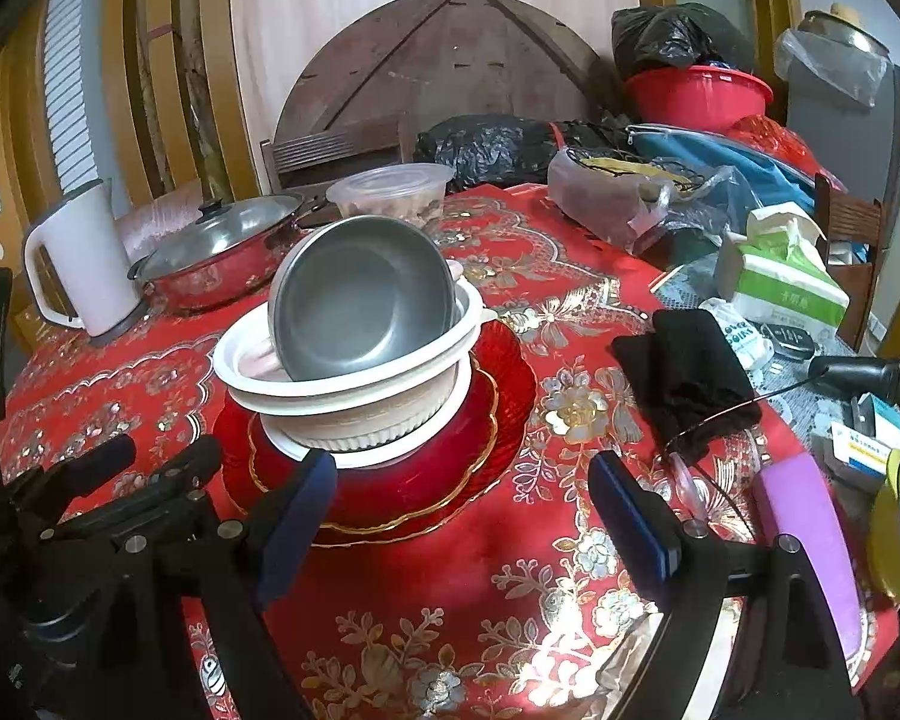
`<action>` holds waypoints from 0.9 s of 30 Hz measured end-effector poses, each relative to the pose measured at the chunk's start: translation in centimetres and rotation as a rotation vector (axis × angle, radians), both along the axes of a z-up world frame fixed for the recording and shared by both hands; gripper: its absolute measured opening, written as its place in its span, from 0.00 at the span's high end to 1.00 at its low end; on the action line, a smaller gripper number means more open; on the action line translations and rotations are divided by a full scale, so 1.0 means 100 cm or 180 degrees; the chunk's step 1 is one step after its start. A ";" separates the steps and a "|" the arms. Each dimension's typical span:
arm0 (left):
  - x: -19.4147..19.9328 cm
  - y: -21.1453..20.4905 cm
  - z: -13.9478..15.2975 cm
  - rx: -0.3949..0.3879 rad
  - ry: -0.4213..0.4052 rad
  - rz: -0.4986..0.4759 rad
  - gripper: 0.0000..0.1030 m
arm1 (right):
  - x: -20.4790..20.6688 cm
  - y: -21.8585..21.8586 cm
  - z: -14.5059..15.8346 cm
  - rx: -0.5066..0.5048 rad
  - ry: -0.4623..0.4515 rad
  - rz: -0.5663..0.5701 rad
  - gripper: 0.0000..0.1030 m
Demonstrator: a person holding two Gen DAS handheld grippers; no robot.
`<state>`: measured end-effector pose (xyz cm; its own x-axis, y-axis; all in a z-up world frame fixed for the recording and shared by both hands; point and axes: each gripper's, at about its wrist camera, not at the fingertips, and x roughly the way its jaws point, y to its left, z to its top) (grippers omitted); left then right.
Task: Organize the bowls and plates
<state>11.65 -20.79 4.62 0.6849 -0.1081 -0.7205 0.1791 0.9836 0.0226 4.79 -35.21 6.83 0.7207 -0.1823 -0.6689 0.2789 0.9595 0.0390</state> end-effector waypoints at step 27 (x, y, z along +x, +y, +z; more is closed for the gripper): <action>0.001 0.008 -0.003 0.0086 -0.0238 0.0104 0.39 | 0.002 0.010 -0.009 0.0047 -0.0150 -0.0062 0.15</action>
<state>11.74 -19.97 4.34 0.7398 -0.0661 -0.6696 0.1438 0.9877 0.0613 5.01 -34.22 5.98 0.7479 -0.1869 -0.6369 0.2950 0.9532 0.0667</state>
